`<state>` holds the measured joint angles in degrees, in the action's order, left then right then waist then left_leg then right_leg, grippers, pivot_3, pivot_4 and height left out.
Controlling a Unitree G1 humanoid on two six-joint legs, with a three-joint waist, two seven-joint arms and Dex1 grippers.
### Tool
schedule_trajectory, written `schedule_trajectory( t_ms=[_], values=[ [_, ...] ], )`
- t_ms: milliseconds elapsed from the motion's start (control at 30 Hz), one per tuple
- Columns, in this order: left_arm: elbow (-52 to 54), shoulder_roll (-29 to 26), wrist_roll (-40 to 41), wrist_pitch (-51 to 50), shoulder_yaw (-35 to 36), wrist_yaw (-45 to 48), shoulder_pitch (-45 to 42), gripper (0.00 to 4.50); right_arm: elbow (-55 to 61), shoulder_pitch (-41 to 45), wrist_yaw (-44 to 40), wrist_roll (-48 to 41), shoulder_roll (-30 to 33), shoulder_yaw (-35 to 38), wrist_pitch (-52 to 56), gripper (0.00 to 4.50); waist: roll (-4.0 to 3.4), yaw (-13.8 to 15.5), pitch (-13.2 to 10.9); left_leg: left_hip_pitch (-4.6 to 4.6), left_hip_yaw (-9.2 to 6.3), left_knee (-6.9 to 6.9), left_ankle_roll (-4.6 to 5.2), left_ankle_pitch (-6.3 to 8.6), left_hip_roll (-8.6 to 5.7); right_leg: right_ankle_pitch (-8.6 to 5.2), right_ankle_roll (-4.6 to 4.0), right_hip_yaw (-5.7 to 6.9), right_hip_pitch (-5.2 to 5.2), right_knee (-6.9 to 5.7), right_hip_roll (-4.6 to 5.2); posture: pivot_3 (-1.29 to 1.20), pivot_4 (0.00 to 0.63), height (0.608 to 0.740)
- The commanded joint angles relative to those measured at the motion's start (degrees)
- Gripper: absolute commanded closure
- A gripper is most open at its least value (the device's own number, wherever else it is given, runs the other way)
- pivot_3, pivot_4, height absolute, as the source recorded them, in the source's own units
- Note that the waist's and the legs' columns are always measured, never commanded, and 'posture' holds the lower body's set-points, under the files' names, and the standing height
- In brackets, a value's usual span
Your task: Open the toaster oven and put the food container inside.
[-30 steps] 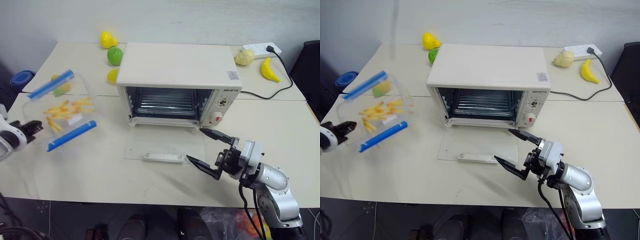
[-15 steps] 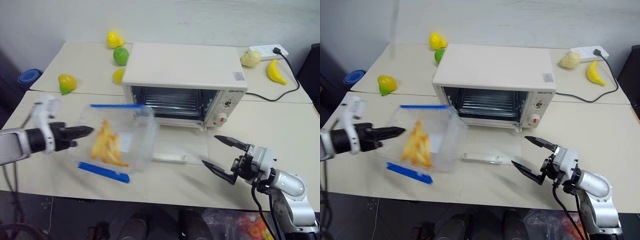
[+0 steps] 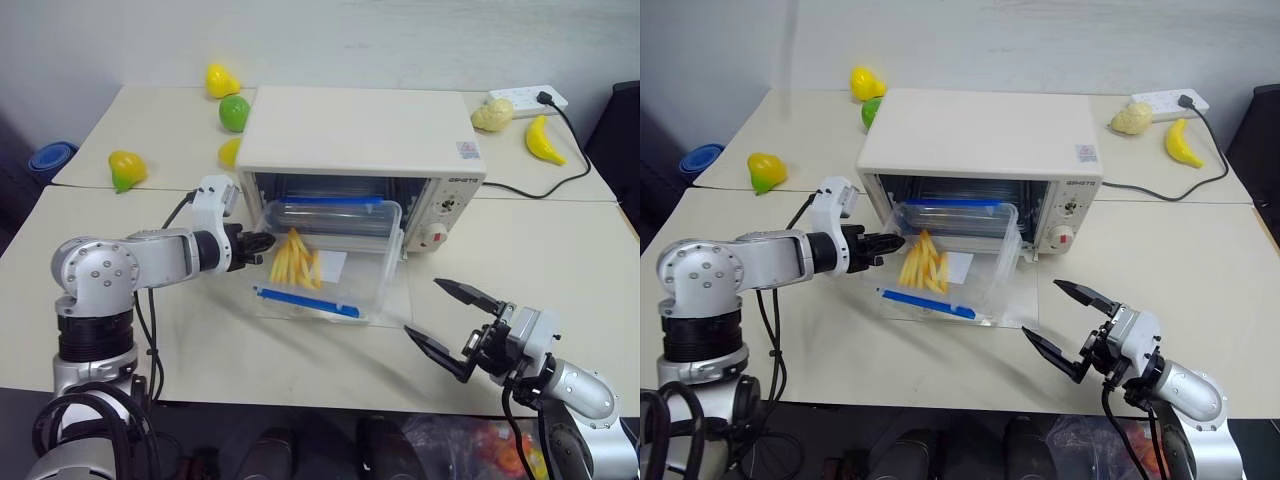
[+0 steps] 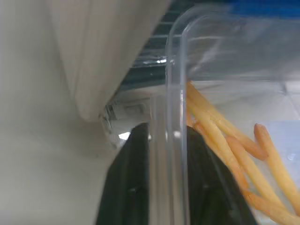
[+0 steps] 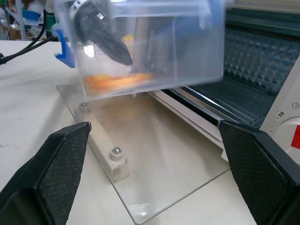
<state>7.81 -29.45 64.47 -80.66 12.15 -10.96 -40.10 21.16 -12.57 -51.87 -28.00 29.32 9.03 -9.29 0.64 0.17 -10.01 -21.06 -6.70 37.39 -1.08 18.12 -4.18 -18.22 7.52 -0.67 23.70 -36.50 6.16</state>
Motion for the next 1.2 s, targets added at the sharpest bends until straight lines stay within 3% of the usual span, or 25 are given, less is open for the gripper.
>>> schedule_trajectory(
  t_ms=[33,67,200,267,367,433,500,533,667,733,767,933,1200],
  values=[
    [-0.10,0.87,1.32,1.68,4.33,2.73,-1.56,2.30,3.30,-1.38,0.60,-0.49,0.67,0.91,0.42,0.00,0.00,0.04,0.00,-0.02,0.00,0.02,0.00,0.00,0.00,0.00,0.00,0.00,0.00,0.00,0.00,0.00,0.150,0.740],
    [-1.18,0.00,3.81,0.18,6.38,4.45,-1.69,2.00,3.90,-2.04,0.05,-1.97,1.31,1.51,1.49,0.00,0.00,0.07,0.00,-0.02,0.00,0.03,0.00,0.00,0.00,0.00,0.00,0.00,0.00,0.00,0.00,0.00,0.150,0.740],
    [-1.73,-8.88,3.88,-0.62,9.13,14.30,-0.59,2.00,6.47,-4.19,-1.44,-6.69,4.52,3.47,6.06,0.00,0.01,-0.48,-0.01,-0.02,0.04,-0.03,-0.01,0.00,0.05,-0.01,-0.01,-0.03,0.05,-0.02,-0.08,0.00,0.150,0.740],
    [-1.28,-16.03,2.81,1.34,8.99,25.07,2.22,2.00,7.98,-5.64,-3.18,-8.75,7.59,3.41,9.94,0.00,0.00,-0.55,-0.01,0.05,0.02,-0.09,-0.02,0.01,0.09,-0.01,-0.03,-0.14,0.06,0.00,-0.18,0.00,0.150,0.740],
    [3.35,-27.19,-7.16,15.19,3.52,45.43,11.41,1.97,10.05,-7.02,-5.09,-9.35,11.90,2.74,14.55,0.58,-0.03,-0.51,0.00,0.14,0.12,-0.20,-0.03,0.02,0.09,-0.03,-0.06,-0.26,0.05,0.06,-0.20,0.00,0.150,0.740],
    [6.16,-31.70,-16.34,32.19,-0.78,62.66,22.18,2.36,12.67,-6.27,-4.28,-8.87,13.90,0.28,18.34,1.23,-0.11,-0.19,0.00,0.19,0.18,-0.27,-0.03,0.02,0.12,-0.06,-0.12,-0.31,0.02,0.15,-0.20,0.00,0.150,0.740],
    [7.50,-32.72,-22.40,41.96,-5.29,70.95,28.52,2.87,14.10,-3.31,-2.44,-8.23,14.14,-3.17,22.20,1.94,-0.18,0.00,-0.01,0.30,0.24,-0.31,-0.01,0.03,0.16,-0.06,-0.13,-0.32,-0.14,0.34,-0.04,0.00,0.150,0.740],
    [8.20,-32.10,-24.36,44.24,-7.48,72.10,29.45,3.13,14.18,-1.51,-1.76,-7.81,13.71,-4.79,23.49,2.24,-0.18,0.21,-0.02,0.34,0.21,-0.32,0.02,0.05,0.19,-0.06,-0.13,-0.28,-0.28,0.44,0.14,0.00,0.150,0.740],
    [9.41,-20.96,-29.16,48.31,-13.12,65.72,26.59,4.39,11.63,6.40,0.58,-5.03,12.17,-10.56,28.21,3.61,-0.14,1.63,-0.02,-0.07,-0.19,-0.09,0.15,0.11,0.10,0.14,-0.08,-0.29,-0.29,0.67,0.27,0.00,0.150,0.740],
    [8.21,-16.30,-31.34,48.75,-14.42,62.50,24.90,4.50,8.66,11.82,4.49,-1.73,9.92,-12.30,29.70,4.31,-0.03,1.55,-0.01,-0.18,-0.29,-0.02,0.16,0.10,0.00,0.19,0.00,-0.22,-0.23,0.66,0.26,0.00,0.150,0.740],
    [7.47,-14.18,-31.89,48.22,-14.70,60.65,23.97,4.50,7.39,14.27,6.33,-0.34,9.22,-13.07,31.28,4.45,-0.03,1.35,-0.01,-0.18,-0.28,-0.01,0.16,0.10,0.00,0.20,0.02,-0.14,-0.21,0.64,0.24,0.00,0.150,0.740],
    [1.67,-3.42,-36.09,48.36,-14.77,50.88,19.75,4.50,-0.29,24.96,13.39,5.70,2.74,-14.21,31.02,4.45,-0.02,0.95,0.00,-0.18,-0.15,-0.04,0.14,0.03,-0.01,0.21,0.05,0.14,-0.08,0.53,0.05,0.00,0.150,0.740],
    [-9.95,7.30,-45.35,56.62,-14.16,39.92,13.79,4.50,-10.40,34.34,20.74,14.22,-4.94,-15.56,28.31,4.45,-0.03,1.02,0.00,-0.16,-0.14,0.05,0.11,-0.01,-0.02,0.21,0.05,0.15,-0.06,0.46,-0.01,0.00,0.150,0.740]
  ],
)
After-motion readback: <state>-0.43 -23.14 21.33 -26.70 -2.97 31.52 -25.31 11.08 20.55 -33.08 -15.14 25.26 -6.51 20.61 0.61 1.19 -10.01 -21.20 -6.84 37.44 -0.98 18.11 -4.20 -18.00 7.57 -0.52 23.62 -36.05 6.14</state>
